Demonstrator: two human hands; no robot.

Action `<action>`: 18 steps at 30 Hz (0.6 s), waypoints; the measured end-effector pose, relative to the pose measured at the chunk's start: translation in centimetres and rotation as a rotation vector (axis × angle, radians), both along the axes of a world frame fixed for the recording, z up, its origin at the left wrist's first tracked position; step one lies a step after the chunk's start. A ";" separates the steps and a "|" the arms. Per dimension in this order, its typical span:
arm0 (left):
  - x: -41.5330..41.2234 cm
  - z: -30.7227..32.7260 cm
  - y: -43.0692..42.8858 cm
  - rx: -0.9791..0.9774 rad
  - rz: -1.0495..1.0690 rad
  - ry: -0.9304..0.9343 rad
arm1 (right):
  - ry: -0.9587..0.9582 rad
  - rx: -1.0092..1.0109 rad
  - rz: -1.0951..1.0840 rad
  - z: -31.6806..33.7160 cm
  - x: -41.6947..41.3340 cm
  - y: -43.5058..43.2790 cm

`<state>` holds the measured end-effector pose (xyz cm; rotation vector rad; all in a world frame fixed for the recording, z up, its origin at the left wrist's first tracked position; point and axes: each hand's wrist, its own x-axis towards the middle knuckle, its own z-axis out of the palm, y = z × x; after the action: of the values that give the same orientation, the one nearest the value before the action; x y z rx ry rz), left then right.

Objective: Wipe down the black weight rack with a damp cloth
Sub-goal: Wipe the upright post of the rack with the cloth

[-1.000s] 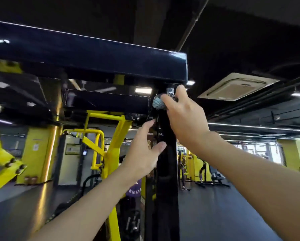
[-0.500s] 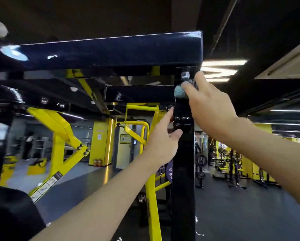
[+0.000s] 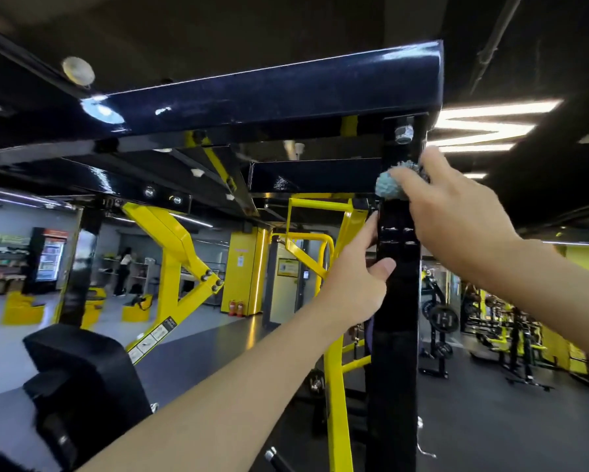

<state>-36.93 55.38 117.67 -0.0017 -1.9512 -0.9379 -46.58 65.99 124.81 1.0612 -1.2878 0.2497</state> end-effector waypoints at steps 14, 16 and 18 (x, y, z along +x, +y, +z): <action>-0.6 -0.3 0.5 0.052 0.049 0.008 | 0.080 0.038 -0.024 -1.1 -0.8 0.6; -0.7 -0.4 0.2 0.044 0.049 0.016 | 0.027 0.016 -0.014 -1.6 -0.6 0.4; -1.0 -0.6 -0.2 0.048 0.045 0.007 | 0.125 0.132 -0.051 -2.8 -0.6 0.0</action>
<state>-37.92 55.21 117.08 0.0665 -1.9140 -0.9540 -47.22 65.95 122.04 1.1359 -1.2297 0.0595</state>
